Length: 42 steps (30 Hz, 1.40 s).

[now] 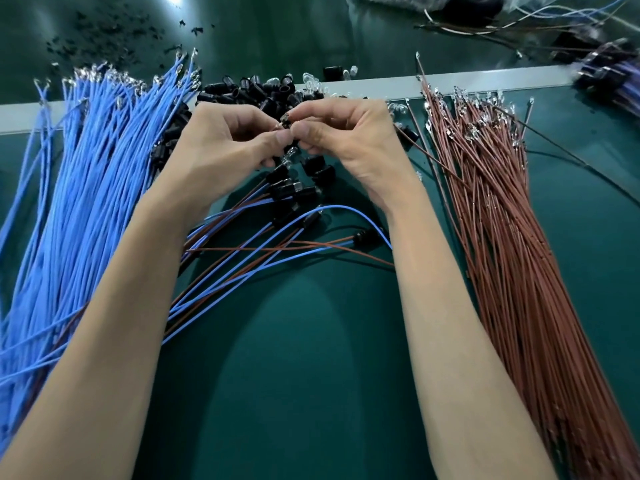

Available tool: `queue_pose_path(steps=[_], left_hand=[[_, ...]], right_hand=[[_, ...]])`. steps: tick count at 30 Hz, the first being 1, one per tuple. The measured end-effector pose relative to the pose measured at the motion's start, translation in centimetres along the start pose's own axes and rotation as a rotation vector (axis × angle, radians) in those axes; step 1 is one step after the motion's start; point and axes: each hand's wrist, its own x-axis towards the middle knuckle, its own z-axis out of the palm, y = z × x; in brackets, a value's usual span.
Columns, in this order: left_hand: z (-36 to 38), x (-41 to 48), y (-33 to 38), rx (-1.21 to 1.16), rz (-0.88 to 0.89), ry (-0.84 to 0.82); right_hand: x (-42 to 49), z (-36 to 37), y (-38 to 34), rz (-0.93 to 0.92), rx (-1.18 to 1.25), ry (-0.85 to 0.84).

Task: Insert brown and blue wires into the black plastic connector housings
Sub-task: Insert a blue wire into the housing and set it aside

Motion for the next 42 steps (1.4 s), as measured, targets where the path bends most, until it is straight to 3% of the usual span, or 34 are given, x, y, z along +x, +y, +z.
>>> queue_pose_path(steps=[29,38,42], left_hand=[[-0.1,0.3,-0.7,0.014,0.044,-0.028],[0.9,0.3,-0.3,-0.067,0.028,0.097],[0.8,0.4,-0.4,-0.092,0.013,0.133]], right_hand=[[-0.1,-0.5,0.0,-0.039,-0.113,-0.044],[0.0,0.3,0.2,-0.133,-0.243,0.061],[0.0,0.7,0.1,-0.159,-0.249,0.031]])
